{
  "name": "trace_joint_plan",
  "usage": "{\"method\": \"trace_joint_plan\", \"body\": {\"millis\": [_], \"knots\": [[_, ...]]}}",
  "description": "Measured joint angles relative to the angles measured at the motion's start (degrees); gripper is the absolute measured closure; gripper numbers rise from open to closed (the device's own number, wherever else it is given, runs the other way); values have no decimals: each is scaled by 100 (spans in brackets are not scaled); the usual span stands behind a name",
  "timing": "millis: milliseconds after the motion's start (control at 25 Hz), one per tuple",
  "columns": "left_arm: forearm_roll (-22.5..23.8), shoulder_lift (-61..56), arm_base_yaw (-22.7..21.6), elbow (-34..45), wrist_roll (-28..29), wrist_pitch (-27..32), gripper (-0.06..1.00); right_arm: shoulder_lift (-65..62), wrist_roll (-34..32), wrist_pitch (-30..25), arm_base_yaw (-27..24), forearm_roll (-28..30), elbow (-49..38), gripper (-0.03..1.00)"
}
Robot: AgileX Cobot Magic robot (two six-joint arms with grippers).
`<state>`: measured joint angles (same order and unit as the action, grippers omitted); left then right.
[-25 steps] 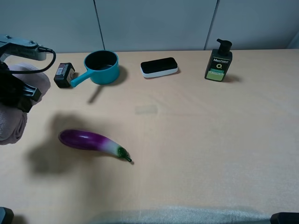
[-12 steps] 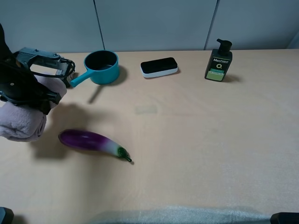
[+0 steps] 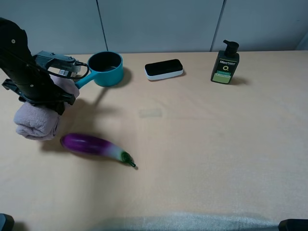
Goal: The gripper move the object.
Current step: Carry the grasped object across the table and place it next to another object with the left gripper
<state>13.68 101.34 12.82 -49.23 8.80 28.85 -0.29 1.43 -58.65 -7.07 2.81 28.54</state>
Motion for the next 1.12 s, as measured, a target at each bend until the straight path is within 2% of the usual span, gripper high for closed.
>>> {"method": "trace_joint_plan", "body": {"millis": [1120], "knots": [[0,298,49,-56,-11,-48,39,0,0,0,0,0,0,27]]}}
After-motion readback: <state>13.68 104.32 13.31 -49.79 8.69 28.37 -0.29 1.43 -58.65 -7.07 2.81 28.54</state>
